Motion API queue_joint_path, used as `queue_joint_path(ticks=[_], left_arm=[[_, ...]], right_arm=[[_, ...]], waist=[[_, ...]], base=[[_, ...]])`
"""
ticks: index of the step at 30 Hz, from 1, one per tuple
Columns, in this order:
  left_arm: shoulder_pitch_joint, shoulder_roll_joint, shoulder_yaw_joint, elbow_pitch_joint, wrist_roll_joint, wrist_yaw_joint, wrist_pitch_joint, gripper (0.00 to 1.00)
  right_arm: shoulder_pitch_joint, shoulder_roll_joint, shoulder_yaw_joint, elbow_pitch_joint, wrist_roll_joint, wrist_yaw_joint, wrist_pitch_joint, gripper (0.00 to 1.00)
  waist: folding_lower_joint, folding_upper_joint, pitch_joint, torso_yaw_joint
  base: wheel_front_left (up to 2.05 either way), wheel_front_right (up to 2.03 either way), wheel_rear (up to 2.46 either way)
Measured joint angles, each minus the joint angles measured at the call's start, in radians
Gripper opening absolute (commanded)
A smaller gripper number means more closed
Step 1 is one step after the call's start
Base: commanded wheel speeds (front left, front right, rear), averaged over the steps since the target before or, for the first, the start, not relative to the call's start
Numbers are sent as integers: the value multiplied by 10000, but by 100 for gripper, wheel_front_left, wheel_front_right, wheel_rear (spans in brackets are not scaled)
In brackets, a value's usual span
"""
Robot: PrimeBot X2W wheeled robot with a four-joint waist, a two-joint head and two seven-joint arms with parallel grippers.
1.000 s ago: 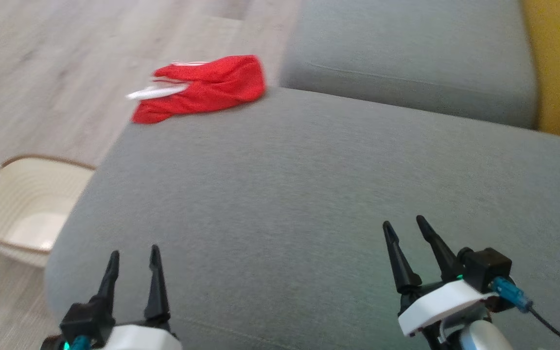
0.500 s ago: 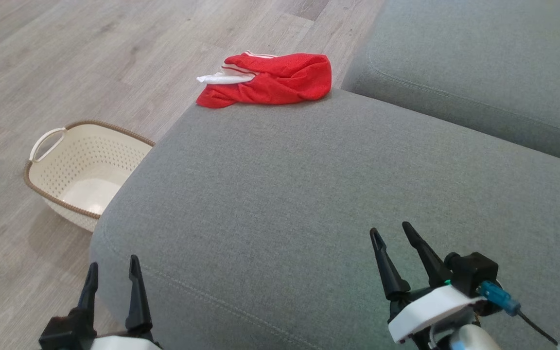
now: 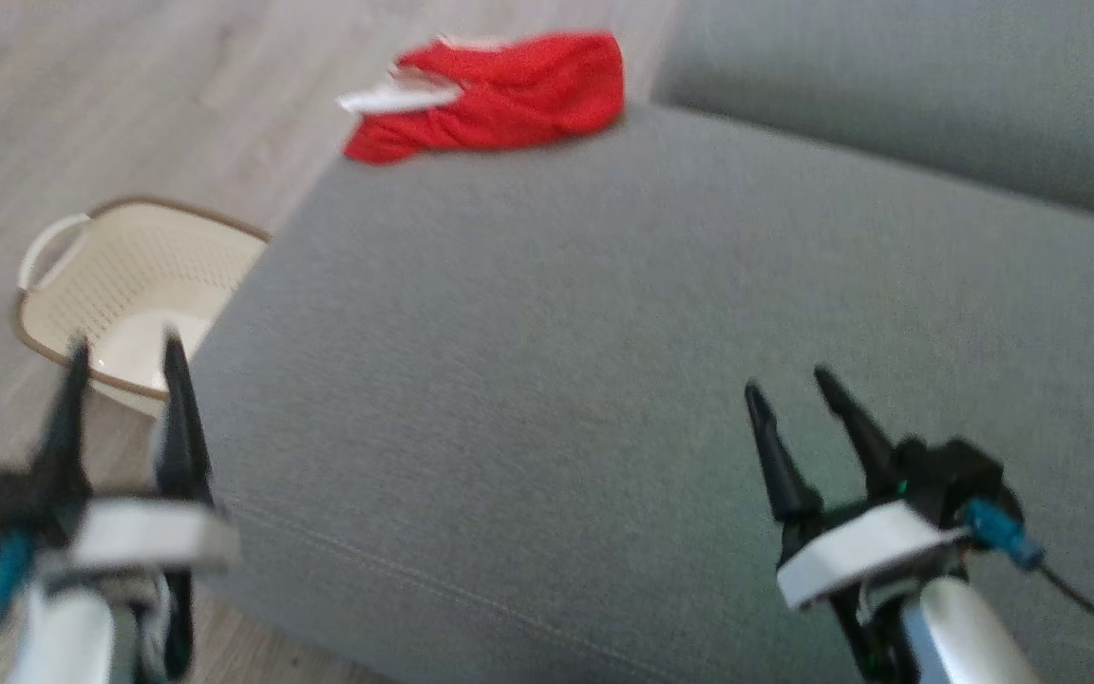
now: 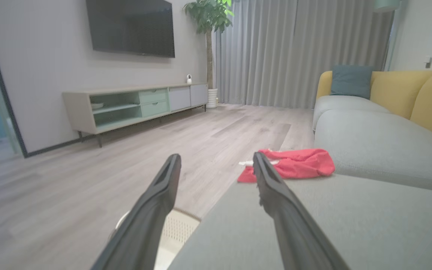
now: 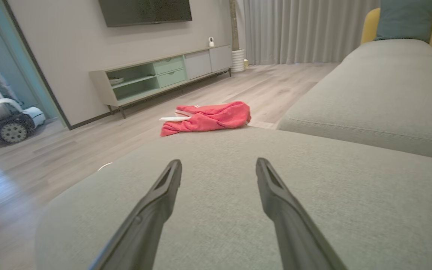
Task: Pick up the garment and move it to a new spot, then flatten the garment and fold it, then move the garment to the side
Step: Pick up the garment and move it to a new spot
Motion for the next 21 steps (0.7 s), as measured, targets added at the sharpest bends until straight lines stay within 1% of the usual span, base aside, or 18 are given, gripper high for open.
queue_joint_path(ticks=[3,6,9,15,18,19,21], left_arm=[[-1574,284,113,109,-2,-96,270,100],[-3048,600,278,671,-13,-280,522,100],[-4430,995,336,1695,-33,-468,867,100],[-7413,1822,376,3929,161,-663,1459,100],[-8741,2155,351,5020,366,-690,1691,100],[-9100,2263,267,5361,462,-826,1774,100],[-9704,2391,155,6032,625,-930,1908,100]], right_arm=[[-479,-2,-211,-397,-370,0,213,100],[-808,-8,-430,-744,-662,0,376,100],[-1043,-10,-614,-1101,-932,0,468,100],[-1644,-17,-746,-1779,-1342,0,550,100],[-1804,-23,-765,-2090,-1557,0,623,100],[-1825,-31,-779,-2140,-1630,0,623,100],[-1871,-36,-769,-2209,-1722,0,623,100]], waist=[[0,0,693,-325],[0,0,1404,-654],[0,0,2147,-984],[1,0,3658,-1681],[2,-1,4391,-2045],[3,-1,4616,-2168],[4,-1,5035,-2438]], base=[[0,0,0],[0,0,0],[0,0,0],[0,0,0],[0,0,0],[0,0,0],[0,0,0]])
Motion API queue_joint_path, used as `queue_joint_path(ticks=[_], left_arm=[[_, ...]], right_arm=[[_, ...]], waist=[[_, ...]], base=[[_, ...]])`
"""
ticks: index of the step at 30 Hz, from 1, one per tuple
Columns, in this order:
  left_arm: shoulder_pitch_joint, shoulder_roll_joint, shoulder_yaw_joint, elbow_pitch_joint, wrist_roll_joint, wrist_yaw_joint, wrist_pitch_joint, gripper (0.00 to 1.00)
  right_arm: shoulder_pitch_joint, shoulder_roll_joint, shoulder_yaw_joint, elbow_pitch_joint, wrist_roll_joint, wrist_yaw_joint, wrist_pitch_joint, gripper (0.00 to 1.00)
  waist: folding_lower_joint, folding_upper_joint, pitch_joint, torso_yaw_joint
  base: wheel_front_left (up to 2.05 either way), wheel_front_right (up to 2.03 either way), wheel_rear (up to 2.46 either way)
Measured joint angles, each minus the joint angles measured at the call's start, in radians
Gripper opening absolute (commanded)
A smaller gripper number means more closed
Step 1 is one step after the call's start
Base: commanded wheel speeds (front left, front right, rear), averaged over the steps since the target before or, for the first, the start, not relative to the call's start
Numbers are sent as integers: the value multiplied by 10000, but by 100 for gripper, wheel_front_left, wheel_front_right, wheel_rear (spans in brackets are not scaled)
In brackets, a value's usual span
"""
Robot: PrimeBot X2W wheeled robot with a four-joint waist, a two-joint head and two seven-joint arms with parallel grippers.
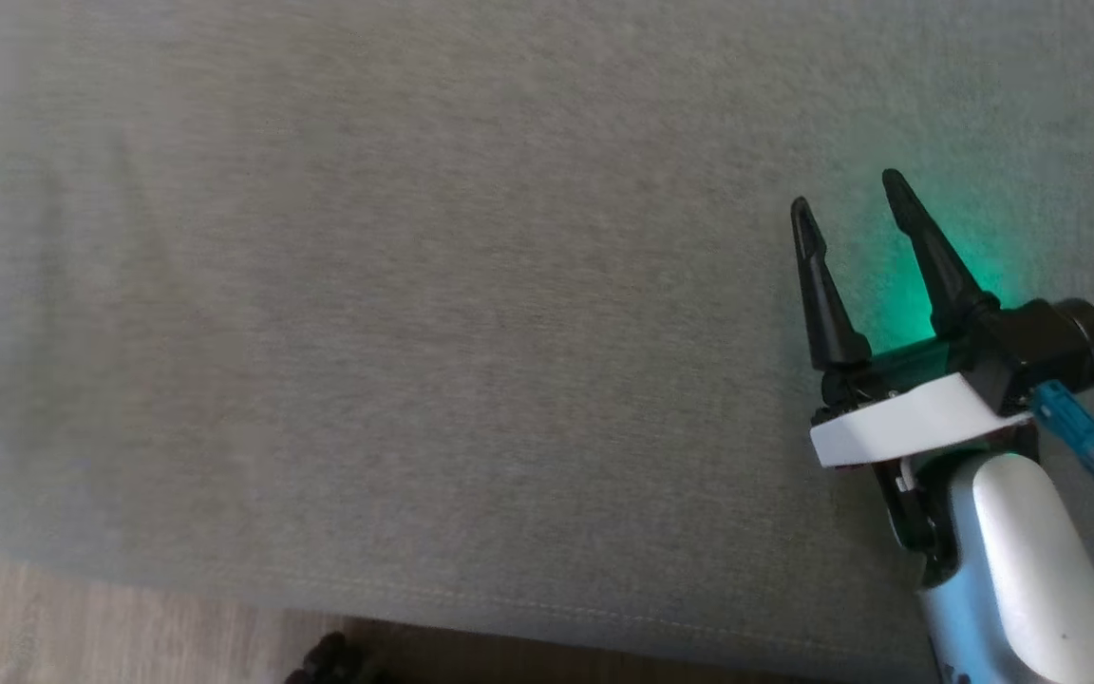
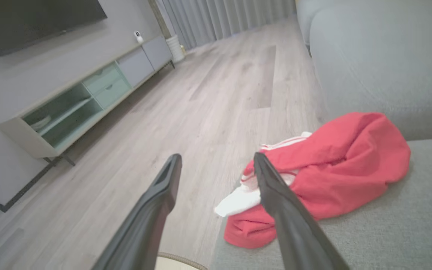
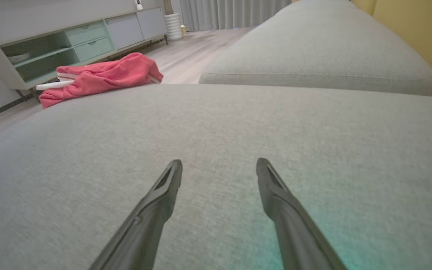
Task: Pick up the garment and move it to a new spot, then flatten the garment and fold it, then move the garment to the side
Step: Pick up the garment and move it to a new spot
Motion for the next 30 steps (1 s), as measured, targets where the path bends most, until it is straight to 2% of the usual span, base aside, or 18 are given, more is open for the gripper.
queue_joint_path(ticks=[7,10,12,16,22,24,25,27,28,30], left_arm=[[-1430,38,-240,1726,63,-211,416,100],[-2080,48,-255,2234,-140,-648,535,100],[-2430,63,-255,2531,-205,-790,662,100],[-2958,247,-286,3070,-244,-838,1091,100],[-3600,345,-242,3931,-420,-696,2466,100],[-3634,357,-238,4069,-497,-698,2763,69],[-3658,378,-234,4071,-497,-698,2807,47],[-3692,393,-230,4119,-499,-698,2903,29],[-3695,397,-232,4153,-500,-698,2903,2],[-3695,445,-238,4226,-571,-706,2903,0]], right_arm=[[-78,-6,138,-669,-151,0,-4,100],[-217,-4,288,-961,-157,0,-31,100],[-261,-4,320,-1106,-155,0,-105,100],[-229,-4,407,-1287,-165,0,-226,100],[-202,-2,387,-1603,-267,0,-244,100],[-199,-4,384,-1611,-268,0,-276,100],[-199,-2,387,-1611,-268,0,-305,100],[-199,-4,387,-1605,-253,0,-336,100],[-199,-4,387,-1593,-253,0,-357,100],[-198,-4,382,-1563,-251,0,-364,100]], waist=[[0,0,1127,-880],[-1,0,1448,-1244],[-1,0,1611,-1473],[-2,0,1820,-1870],[-2,0,2076,-2139],[-2,0,2087,-2200],[-2,0,2090,-2233],[-2,0,2077,-2293],[-3,0,2062,-2319],[-3,0,2029,-2358]], base=[[0,0,0],[0,0,0],[0,0,0],[0,0,0],[0,0,0],[0,0,0],[0,0,0],[0,0,0],[0,0,0],[0,0,0]])
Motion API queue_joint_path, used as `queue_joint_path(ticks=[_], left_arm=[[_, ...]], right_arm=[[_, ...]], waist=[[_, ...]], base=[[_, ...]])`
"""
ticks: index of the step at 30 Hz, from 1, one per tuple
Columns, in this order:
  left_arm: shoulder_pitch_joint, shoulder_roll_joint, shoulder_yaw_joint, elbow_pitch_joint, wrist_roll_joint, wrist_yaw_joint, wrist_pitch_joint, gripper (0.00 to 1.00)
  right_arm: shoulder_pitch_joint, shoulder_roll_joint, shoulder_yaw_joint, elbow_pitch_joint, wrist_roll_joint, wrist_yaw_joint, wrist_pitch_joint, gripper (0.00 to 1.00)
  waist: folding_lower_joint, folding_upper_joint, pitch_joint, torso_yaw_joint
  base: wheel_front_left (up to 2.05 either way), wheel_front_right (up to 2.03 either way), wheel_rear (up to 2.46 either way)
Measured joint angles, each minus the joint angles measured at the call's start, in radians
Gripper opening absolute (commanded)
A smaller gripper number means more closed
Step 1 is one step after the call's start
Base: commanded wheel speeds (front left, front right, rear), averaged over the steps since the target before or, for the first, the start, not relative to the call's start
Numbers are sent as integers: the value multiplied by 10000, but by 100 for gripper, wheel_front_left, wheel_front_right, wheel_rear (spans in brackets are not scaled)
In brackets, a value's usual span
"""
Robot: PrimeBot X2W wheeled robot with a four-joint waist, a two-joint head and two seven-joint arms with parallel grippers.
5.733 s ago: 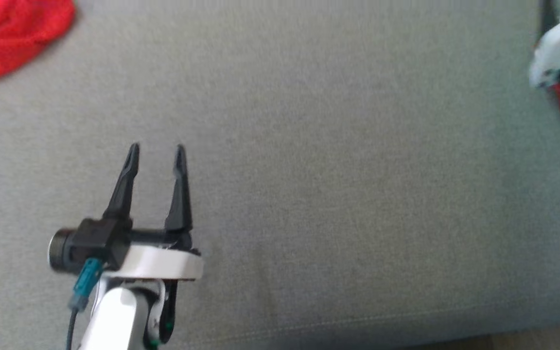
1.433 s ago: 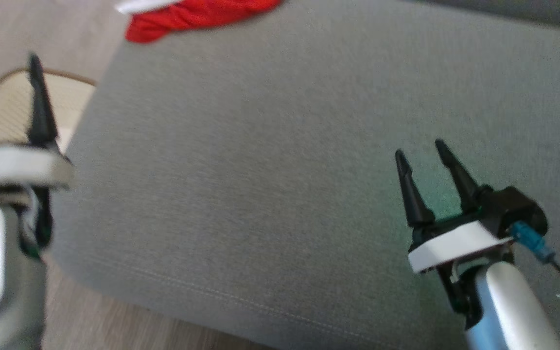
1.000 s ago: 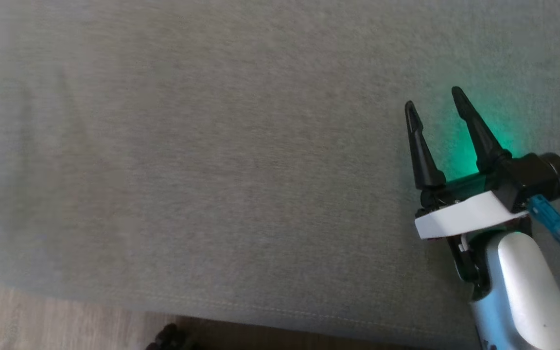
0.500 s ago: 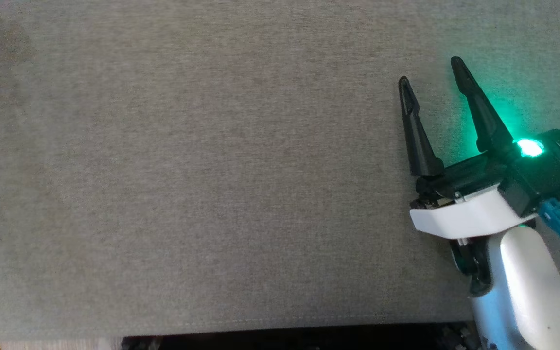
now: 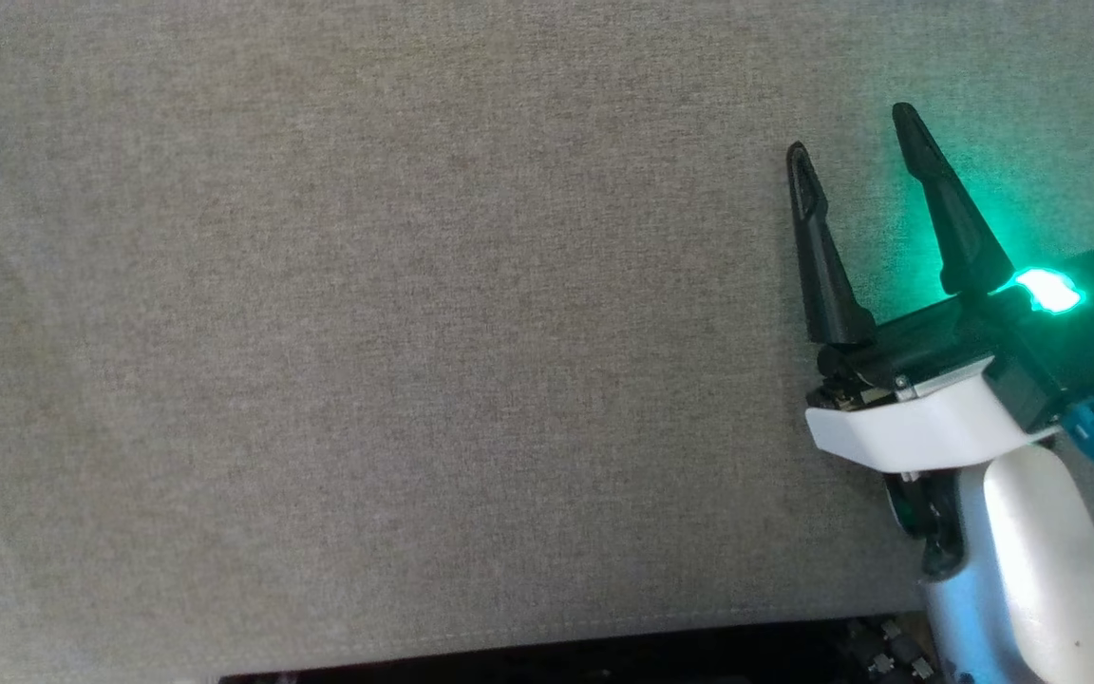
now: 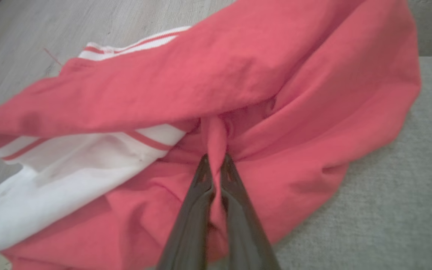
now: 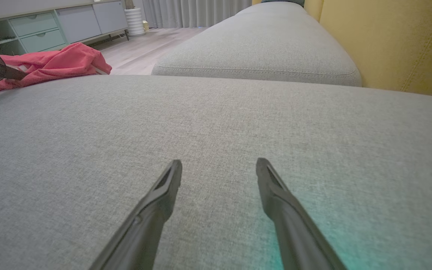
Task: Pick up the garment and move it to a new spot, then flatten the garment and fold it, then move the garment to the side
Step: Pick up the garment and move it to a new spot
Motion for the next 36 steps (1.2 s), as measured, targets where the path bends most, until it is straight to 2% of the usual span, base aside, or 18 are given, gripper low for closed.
queue_joint_path(ticks=[6,12,18,25,30,36], left_arm=[[-2,155,-71,301,-88,-291,-12,0],[-435,401,-466,591,-188,-646,265,0],[-738,255,-1267,360,-591,-709,454,0],[-412,-249,-3287,-1574,-1950,-786,895,0],[772,-362,-4263,-3185,-2899,-786,1237,0],[1932,-867,-5252,-5375,-3753,-786,1615,0]], right_arm=[[-12,0,-58,167,27,0,-113,100],[-24,0,-58,575,211,0,-293,100],[-29,0,-104,1070,355,0,-470,100],[-16,2,-435,1682,631,0,-667,100],[33,4,-725,2119,878,0,-876,100],[492,8,-1039,2535,1060,0,-978,100]], waist=[[0,0,-193,-15],[0,0,-835,21],[0,0,-1611,66],[0,1,-2772,97],[-1,1,-3687,37],[-1,1,-4723,-183]], base=[[0,0,0],[0,0,0],[0,0,0],[0,0,0],[0,0,0],[0,0,0]])
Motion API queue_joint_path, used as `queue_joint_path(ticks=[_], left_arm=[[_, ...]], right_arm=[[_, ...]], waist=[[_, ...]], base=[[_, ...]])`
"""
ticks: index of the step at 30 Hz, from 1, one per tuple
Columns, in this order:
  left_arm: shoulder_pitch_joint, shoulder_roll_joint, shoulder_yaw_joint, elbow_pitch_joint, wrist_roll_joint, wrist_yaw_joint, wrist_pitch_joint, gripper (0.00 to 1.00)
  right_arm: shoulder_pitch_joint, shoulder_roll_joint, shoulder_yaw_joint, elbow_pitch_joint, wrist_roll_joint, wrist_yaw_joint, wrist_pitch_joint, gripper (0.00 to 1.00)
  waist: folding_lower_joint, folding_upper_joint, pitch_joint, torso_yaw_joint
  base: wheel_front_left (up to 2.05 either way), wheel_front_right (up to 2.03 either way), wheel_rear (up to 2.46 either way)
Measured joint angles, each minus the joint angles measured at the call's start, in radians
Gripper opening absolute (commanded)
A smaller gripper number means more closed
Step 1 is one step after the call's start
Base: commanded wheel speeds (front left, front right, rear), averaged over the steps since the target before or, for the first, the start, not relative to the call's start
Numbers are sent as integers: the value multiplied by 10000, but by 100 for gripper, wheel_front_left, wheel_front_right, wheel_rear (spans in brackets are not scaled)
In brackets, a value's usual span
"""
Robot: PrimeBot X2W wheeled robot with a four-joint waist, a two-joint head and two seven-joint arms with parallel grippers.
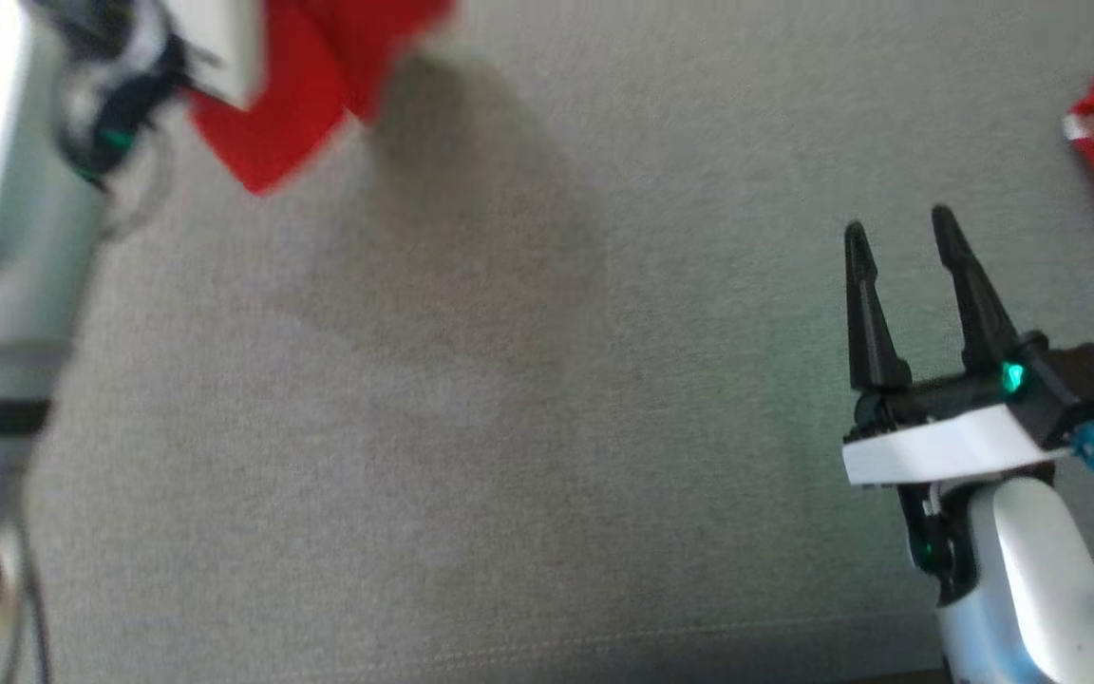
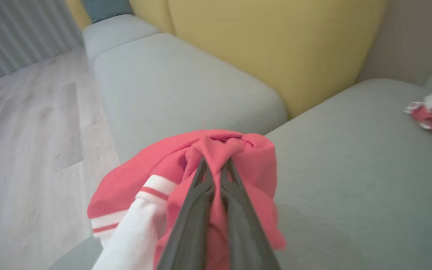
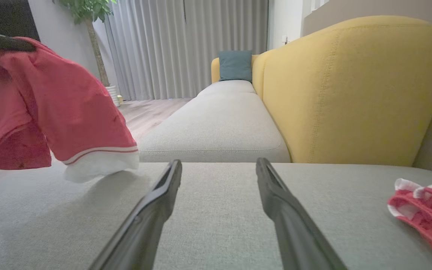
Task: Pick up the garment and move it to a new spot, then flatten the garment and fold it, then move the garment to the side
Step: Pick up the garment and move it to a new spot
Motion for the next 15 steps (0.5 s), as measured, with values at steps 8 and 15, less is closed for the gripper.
queue_joint_path(ticks=[8,15], left_arm=[[1915,-922,-802,-2056,-570,322,117,0],[4312,-1607,-1258,-1985,-625,1066,-1461,0]], right_arm=[[295,2,-226,282,217,0,-173,100],[386,4,-219,384,272,0,-219,100]], waist=[[0,0,-785,-565],[0,0,-883,-803]], base=[[0,0,0],[0,0,0]])
